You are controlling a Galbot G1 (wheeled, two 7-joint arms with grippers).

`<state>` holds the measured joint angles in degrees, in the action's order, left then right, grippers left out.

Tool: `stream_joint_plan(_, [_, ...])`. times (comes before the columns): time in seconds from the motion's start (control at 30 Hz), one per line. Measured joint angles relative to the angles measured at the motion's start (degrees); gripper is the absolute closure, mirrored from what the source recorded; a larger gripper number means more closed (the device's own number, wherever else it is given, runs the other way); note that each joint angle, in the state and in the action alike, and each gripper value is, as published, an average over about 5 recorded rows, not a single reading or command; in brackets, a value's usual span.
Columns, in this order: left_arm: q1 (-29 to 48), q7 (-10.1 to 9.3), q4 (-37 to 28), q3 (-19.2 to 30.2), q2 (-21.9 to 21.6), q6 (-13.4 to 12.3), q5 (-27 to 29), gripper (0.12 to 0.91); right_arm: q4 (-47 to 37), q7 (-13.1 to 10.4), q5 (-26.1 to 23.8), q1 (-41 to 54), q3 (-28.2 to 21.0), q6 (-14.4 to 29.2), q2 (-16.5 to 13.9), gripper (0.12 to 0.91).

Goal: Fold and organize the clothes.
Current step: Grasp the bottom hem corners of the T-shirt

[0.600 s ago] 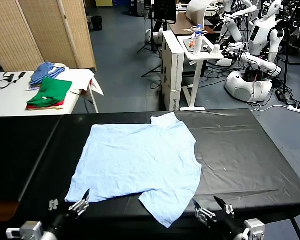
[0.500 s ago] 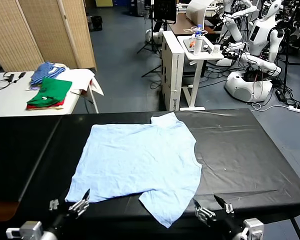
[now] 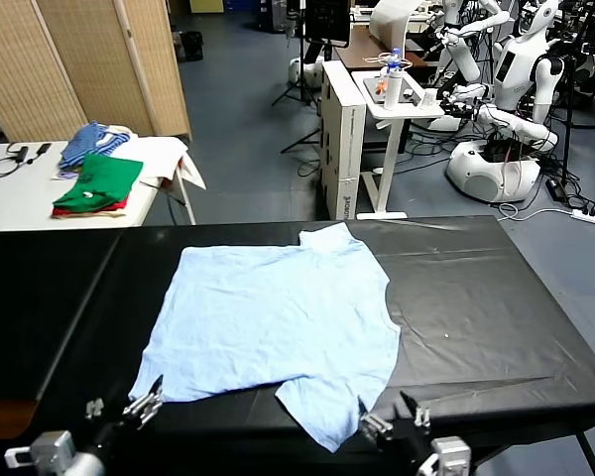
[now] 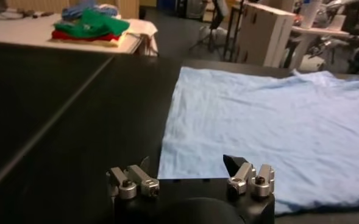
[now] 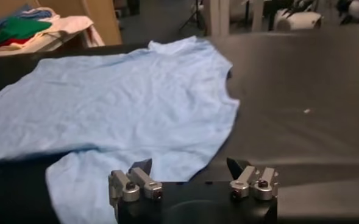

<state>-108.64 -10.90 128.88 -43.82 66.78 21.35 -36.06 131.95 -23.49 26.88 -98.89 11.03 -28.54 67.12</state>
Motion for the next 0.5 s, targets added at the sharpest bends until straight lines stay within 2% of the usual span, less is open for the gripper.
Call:
stream_joint_plan(0.1, [0.2, -0.02, -0.7, 0.0, 0.0, 0.0, 0.0, 0.124, -0.2, -0.8, 0.1, 0.2, -0.4, -0.5, 0.1, 0.202])
stream_joint_plan(0.23, [0.3, -0.03, -1.3, 0.0, 0.2, 0.0, -0.1, 0.148, -0.1, -1.5, 0.4, 0.2, -0.7, -1.0, 0.0, 0.404])
stream_joint_plan(0.4, [0.2, -0.03, -1.6, 0.0, 0.4, 0.1, -0.1, 0.313, 0.7, -2.1, 1.2, -0.2, -0.4, -1.6, -0.1, 0.658])
stream_joint_plan(0.5, [0.2, -0.01, -1.7, 0.0, 0.5, 0.1, -0.1, 0.443, 1.3, -2.2, 1.4, -0.6, 0.1, -1.8, -0.3, 0.812])
